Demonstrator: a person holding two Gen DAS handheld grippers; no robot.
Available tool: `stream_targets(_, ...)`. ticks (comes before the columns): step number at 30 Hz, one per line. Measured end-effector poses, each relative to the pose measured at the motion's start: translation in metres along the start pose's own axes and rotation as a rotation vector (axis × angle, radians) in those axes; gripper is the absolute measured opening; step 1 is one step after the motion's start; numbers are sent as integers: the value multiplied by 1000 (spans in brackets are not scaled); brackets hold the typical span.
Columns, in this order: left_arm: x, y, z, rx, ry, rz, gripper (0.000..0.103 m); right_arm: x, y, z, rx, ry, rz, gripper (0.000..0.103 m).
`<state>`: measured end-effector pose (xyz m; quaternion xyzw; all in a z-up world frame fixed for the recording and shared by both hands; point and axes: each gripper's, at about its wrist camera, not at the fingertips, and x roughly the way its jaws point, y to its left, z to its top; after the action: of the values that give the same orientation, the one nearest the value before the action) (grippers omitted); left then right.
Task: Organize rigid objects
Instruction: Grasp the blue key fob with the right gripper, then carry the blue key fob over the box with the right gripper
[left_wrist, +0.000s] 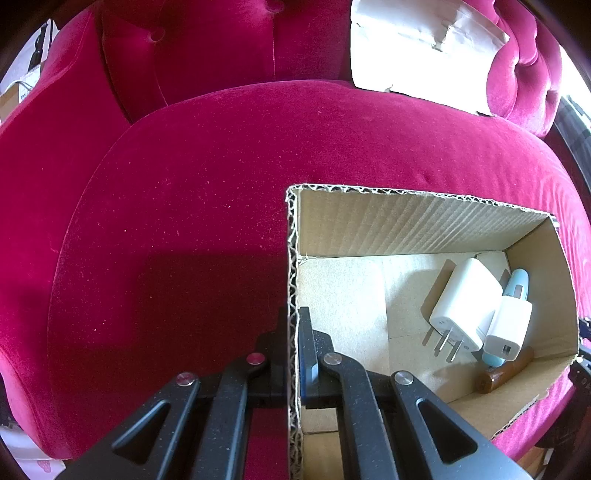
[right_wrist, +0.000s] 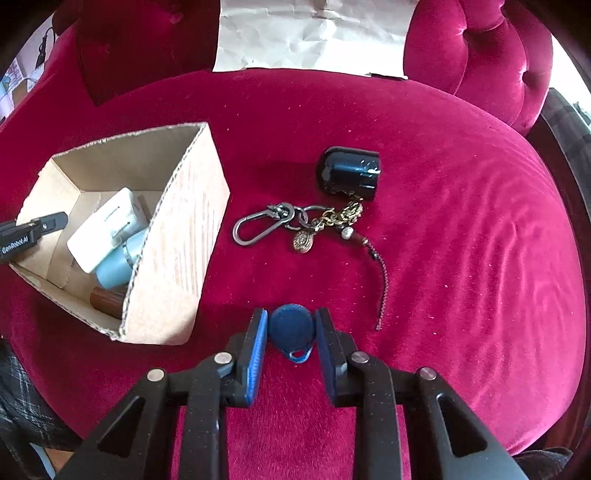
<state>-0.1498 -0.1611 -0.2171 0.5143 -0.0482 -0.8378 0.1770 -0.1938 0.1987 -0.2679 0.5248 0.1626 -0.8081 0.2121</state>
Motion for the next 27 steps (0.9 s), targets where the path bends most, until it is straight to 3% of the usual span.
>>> stream_targets(13,7,26,8,-1,-2,-1,2,-44,3,-6,6,-63,-19,28)
stream_targets(27,8,39,10,-6,-2,-1,2,-65,26,34,-27,-117,-7,28)
